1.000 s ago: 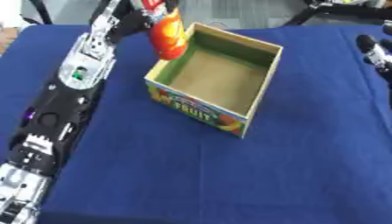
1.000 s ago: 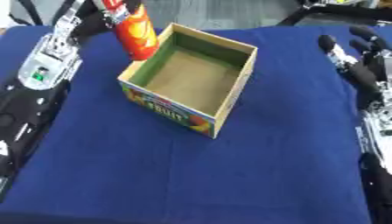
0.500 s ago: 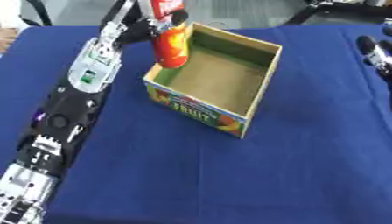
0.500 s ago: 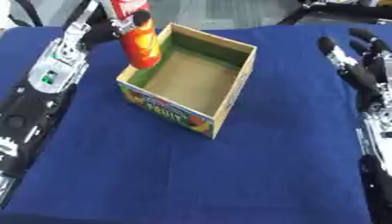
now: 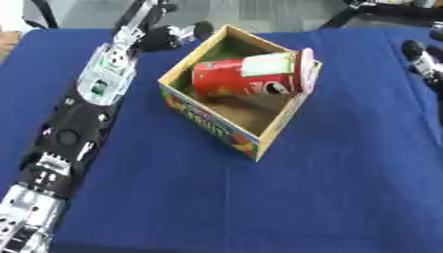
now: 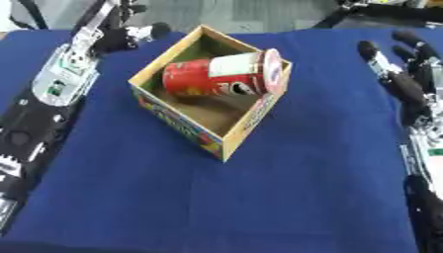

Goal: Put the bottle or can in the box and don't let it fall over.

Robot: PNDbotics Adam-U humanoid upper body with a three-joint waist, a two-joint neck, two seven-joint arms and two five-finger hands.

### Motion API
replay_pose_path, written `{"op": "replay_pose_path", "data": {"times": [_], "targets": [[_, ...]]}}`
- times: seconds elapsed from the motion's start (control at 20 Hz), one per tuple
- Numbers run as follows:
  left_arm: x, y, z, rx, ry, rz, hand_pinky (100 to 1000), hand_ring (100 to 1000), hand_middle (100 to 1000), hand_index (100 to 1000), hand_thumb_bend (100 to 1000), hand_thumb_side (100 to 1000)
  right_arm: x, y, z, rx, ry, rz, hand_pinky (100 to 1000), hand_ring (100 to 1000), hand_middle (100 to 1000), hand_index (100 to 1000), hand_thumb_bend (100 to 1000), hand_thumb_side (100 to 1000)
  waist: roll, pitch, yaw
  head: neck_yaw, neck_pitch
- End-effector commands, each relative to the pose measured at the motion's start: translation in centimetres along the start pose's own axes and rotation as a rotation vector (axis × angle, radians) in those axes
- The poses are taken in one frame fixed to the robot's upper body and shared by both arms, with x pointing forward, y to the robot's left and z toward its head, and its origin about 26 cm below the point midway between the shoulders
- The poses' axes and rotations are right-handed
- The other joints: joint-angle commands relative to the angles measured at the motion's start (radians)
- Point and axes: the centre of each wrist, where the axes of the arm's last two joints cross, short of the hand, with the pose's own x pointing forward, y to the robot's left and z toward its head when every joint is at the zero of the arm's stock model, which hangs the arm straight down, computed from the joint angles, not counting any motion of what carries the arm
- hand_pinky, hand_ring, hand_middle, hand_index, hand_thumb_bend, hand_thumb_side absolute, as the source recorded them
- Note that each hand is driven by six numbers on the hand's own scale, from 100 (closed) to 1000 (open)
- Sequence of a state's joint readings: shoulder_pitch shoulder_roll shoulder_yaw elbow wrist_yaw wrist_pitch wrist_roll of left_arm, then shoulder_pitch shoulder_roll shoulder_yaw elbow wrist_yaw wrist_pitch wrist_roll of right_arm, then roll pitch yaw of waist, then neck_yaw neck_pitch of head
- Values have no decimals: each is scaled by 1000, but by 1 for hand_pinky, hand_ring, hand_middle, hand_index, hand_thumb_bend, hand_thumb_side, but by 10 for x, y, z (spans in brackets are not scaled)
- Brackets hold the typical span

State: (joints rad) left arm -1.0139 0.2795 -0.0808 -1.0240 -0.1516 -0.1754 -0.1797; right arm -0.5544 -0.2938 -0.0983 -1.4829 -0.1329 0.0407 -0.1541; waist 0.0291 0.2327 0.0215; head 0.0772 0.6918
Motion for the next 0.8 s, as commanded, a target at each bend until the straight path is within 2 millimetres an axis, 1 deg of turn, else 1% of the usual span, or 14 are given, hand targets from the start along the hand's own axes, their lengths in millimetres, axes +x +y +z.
{"op": "replay_pose_path", "data": {"times": [0.05,0.1,0.15,0.3,0.4,0.45,0.6,0.65,0.8], "targets": [[10,11,-5,38,-32,7,935,1000,828,925,674,481,13,-2,-5,2,-42,-4,742,971,1000,809,705,388,-3,-16,1,1,-10],[10,12,-4,45,-29,16,932,1000,823,903,641,485,13,-2,-5,1,-42,-4,742,971,1000,809,706,388,-4,-16,1,0,-9],[9,13,-3,50,-24,25,930,1000,821,894,636,488,13,-2,-5,0,-42,-4,742,971,1000,809,706,388,-4,-18,3,-2,-8],[7,20,3,68,-5,42,909,1000,807,856,571,513,12,-4,-4,-7,-39,-1,742,971,1000,809,705,392,-4,-23,13,-6,-6],[3,27,10,83,7,68,906,1000,805,837,560,519,10,-7,-3,-15,-34,4,742,971,1000,809,705,394,-4,-30,22,-14,-1],[1,31,15,92,15,79,905,1000,803,824,540,528,10,-8,-3,-20,-32,6,742,971,1000,809,705,397,-5,-35,27,-18,5],[1,38,22,102,23,105,906,1000,803,823,537,530,9,-9,-2,-27,-31,10,743,971,1000,809,705,397,-6,-41,33,-23,11],[-1,43,27,108,27,102,913,1000,808,818,493,556,9,-11,-2,-31,-29,13,743,971,1000,809,706,402,-6,-45,39,-29,17],[-4,65,51,131,30,92,914,1000,812,822,473,573,6,-15,0,-48,-21,23,743,971,1000,809,706,405,-8,-62,56,-45,38]]}}
